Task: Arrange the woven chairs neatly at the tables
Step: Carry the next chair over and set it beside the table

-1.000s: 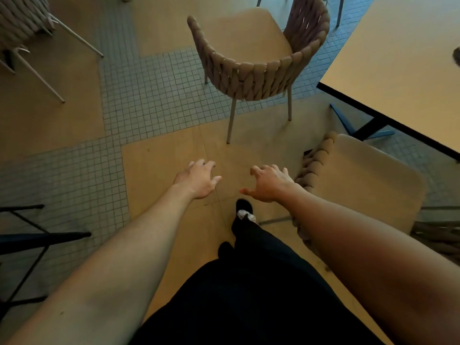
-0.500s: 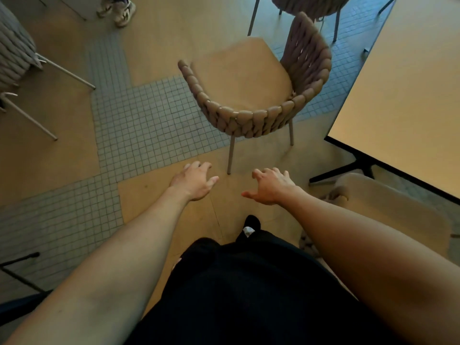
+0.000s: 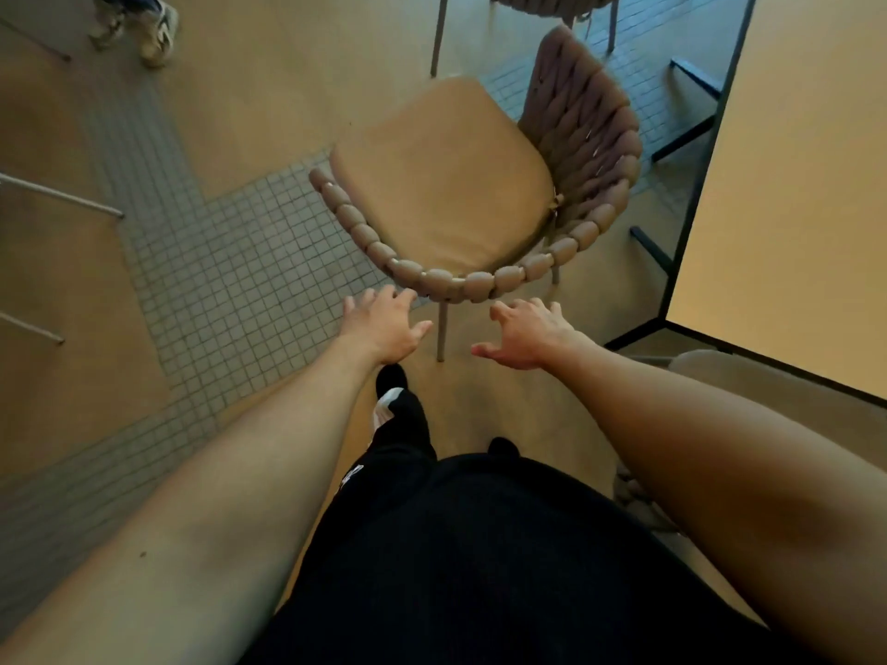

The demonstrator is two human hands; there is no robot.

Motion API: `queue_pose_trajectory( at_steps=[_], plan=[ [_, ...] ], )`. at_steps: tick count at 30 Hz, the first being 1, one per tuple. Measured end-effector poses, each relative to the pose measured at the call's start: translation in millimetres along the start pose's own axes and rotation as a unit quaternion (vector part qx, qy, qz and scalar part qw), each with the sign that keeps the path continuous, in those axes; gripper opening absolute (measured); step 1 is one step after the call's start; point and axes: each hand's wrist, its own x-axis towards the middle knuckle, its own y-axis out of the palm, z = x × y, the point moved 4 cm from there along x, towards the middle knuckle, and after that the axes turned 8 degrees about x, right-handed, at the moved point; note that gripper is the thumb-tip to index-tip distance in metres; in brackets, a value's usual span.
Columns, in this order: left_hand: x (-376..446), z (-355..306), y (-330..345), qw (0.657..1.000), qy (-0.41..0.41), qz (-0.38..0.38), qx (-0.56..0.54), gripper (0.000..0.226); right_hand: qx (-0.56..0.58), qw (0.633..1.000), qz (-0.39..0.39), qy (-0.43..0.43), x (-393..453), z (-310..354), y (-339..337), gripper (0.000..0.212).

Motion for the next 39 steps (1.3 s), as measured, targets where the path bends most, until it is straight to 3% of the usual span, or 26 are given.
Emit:
queue_pose_trajectory(
  at_steps=[9,16,24,30,34,39],
  plan=[
    [93,40,-27,0.991,0.115,-0.008,0.073,0.056,0.044,0.998,-0.003,0.043,69,31,-32,0.066],
    [138,37,-12,0.979,0.168,0.022,0.11,0.063,0.022,0.999,-0.001,0.042,120,23,-29,0.074],
    [167,18,29,0.978,0.145,0.093,0.118,0.07,-0.058,0.997,0.06,0.0,161,-14,-3,0.079],
    [174,6,39,0.992,0.077,0.039,0.091,0.018,-0.081,0.996,0.045,-0.017,165,-21,0,0.081],
    [173,7,39,0.993,0.081,0.004,0.089,0.036,-0.11,0.994,-0.002,-0.028,164,-19,0,0.074],
    [174,15,39,0.99,0.116,-0.012,0.078,0.039,-0.098,0.994,-0.051,-0.026,160,-11,6,0.071]
  ],
)
